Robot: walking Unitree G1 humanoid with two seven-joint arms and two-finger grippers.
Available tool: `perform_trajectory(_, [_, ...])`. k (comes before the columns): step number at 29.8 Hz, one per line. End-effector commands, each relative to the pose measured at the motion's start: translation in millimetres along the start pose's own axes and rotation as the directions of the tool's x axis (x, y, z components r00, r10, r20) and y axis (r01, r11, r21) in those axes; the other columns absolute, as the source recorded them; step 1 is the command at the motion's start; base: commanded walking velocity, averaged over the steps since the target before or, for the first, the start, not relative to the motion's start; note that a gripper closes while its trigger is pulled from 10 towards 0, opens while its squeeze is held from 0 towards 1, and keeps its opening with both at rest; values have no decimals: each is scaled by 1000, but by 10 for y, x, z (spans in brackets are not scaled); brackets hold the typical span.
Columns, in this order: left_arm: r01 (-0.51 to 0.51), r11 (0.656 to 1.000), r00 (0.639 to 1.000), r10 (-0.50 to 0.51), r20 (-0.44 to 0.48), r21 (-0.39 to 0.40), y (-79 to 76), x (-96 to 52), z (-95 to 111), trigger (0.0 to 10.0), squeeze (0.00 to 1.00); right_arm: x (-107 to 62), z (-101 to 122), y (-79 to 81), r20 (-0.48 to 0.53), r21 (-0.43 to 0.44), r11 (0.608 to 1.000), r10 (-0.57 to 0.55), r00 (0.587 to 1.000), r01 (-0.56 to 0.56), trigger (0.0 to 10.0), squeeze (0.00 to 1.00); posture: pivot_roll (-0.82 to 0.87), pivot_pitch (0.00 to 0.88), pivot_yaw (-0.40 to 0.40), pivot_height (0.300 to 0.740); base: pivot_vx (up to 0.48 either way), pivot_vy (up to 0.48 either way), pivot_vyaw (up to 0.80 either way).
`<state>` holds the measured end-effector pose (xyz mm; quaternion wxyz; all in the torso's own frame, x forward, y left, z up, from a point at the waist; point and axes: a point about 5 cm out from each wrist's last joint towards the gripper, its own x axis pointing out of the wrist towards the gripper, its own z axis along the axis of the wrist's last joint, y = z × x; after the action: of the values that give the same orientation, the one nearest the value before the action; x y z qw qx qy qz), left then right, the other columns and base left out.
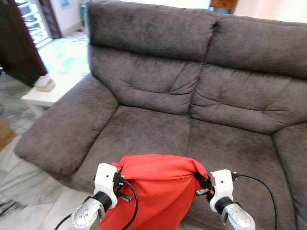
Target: Move the pillow to the sofa from floor
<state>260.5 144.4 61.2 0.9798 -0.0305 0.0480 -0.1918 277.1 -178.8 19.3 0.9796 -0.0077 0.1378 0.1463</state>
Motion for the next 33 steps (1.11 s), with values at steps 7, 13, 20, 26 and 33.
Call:
perform_trajectory(7, [7,999,998,-9,61,34,3,1,119,10000,0,-7,85,-114,35,-1,998,-57,998,57,10000,0,62,111,9,740,0,-411,-800])
perform_trajectory(13, [3,1000,998,-5,61,26,4,-1,118,10000,0,6,104,-117,54,12,997,-74,996,74,10000,0,63,110,10,740,0,-79,-527])
perform_trajectory(20, [3,1000,998,-5,64,31,15,-4,125,10000,0,5,93,-87,59,5,998,-59,997,58,10000,0,63,109,12,740,0,0,0])
perform_trajectory(26, [7,999,998,-9,65,34,9,-4,128,10000,0,5,100,-99,62,9,998,-61,996,61,10000,0,65,108,11,740,0,0,0])
perform_trajectory(33, [6,999,998,-9,67,40,14,-4,131,10000,0,11,109,-100,67,10,998,-62,996,61,10000,0,66,106,12,740,0,-262,0])
